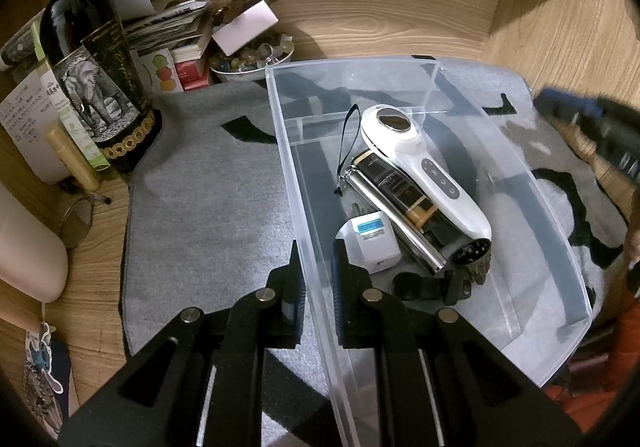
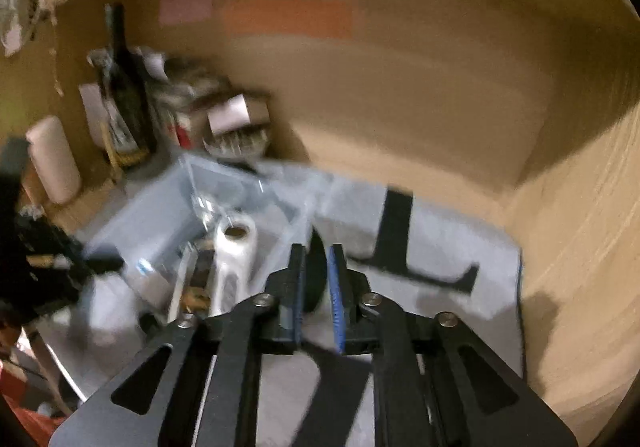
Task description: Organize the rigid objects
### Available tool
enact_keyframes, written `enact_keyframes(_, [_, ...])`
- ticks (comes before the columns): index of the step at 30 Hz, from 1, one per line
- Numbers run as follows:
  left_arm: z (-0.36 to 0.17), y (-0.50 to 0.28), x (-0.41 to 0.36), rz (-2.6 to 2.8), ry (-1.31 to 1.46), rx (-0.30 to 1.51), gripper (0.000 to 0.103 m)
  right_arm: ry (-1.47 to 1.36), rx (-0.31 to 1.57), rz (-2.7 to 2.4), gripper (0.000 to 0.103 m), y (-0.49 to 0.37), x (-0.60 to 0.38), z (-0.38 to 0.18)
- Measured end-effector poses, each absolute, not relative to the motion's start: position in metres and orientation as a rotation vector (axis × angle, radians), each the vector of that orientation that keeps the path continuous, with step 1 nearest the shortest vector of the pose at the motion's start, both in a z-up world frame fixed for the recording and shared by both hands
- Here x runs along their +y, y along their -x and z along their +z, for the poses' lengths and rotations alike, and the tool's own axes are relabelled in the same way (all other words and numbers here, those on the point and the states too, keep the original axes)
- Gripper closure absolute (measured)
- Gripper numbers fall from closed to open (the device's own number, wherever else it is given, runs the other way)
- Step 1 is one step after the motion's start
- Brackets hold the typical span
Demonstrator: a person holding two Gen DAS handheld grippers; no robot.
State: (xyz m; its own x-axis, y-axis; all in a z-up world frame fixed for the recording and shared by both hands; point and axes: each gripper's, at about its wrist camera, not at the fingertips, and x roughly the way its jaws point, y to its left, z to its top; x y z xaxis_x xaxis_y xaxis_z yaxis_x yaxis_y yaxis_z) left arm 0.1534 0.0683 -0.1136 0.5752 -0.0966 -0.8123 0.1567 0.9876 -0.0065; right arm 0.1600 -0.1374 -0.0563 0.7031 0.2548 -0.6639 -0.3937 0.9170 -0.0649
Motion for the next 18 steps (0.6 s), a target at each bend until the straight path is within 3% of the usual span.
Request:
enact_keyframes(4, [-0.114, -0.154, 0.067, -0.144, -0.067, 0.948, 0.092, 0.248, 0.803, 0.369, 0.075, -0.162, -0.146, -0.09])
enact_keyframes(10, [-0.113, -0.155, 0.064, -0.132, -0.069, 0.953, 0.092, 0.281, 0.927, 0.445, 0.075, -0.16, -0.143, -0.129])
enact_keyframes(18, [-0.113, -0.155, 0.064, -0.123, -0.065, 0.957, 0.092, 0.32, 0.92, 0.518, 0.075, -0.163, -0.123, -0.135])
